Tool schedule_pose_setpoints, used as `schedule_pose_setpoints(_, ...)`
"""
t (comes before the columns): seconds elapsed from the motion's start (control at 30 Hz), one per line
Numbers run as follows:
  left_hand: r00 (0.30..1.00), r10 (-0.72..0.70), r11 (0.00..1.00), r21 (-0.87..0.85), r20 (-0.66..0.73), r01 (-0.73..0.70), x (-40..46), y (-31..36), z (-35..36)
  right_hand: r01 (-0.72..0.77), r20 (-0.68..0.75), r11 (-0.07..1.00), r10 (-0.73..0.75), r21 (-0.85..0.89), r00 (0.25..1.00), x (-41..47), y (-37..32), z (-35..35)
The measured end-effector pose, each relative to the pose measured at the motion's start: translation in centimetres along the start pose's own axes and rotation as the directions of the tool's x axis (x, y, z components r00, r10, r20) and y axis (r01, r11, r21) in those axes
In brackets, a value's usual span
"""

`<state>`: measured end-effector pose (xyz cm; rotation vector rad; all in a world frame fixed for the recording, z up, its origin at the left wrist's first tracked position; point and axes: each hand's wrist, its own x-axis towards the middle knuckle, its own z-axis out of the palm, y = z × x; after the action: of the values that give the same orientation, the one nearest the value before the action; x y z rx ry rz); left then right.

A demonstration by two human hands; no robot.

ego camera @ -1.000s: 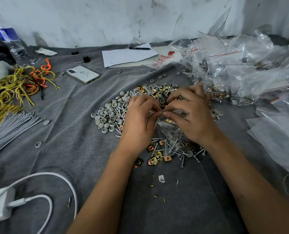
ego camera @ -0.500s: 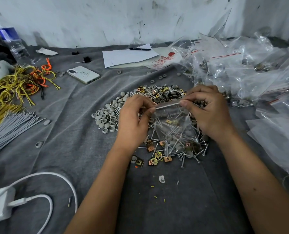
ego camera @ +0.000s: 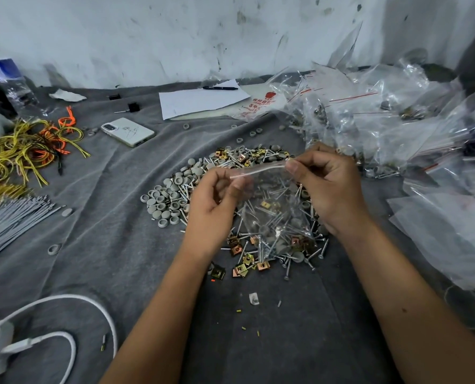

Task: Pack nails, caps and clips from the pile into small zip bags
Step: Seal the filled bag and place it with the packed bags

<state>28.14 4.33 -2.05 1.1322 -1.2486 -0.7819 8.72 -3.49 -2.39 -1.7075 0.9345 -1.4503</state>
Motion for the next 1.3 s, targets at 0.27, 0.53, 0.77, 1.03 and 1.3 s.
schedule_pose_setpoints(0.27, 0.995, 0.027, 0.984, 0.17, 0.101, -0.044, -0.1, -0.5, 0.9, -0.117, -0.07, 0.959, 0.139, 0.257, 0.988, -0.7, -1.3, 0.1)
schedule_pose_setpoints(0.53, 0.992, 0.019, 0.989, 0.148, -0.127, 0.0, 2.1, 0.7, 3.1, -0.224, 0.127, 0.975, 0.22, 0.015, 0.967, -1.0, -1.8, -0.6)
schedule_pose_setpoints(0.77, 0.989, 0.068, 0.981, 0.19, -0.127, -0.043, 6.2, 2.8, 13.3, -0.327, -0.205, 0.932, 0.294, -0.153, 0.934, 3.5, -1.2, -9.0)
schedule_pose_setpoints(1.03, 0.803, 0.262, 0.55, 0.601, 0.536, -0.58, 6.8, 0.4, 22.8, -0.387, -0.261, 0.369, 0.346, -0.845, 0.901, 7.4, 1.8, -16.1)
schedule_pose_setpoints(1.3, 0.809, 0.115, 0.54, 0.648, 0.576, -0.538, 7.7, -0.9, 24.1, -0.297, -0.099, 0.365, 0.474, -0.882, 0.875, 4.7, 0.6, -20.8)
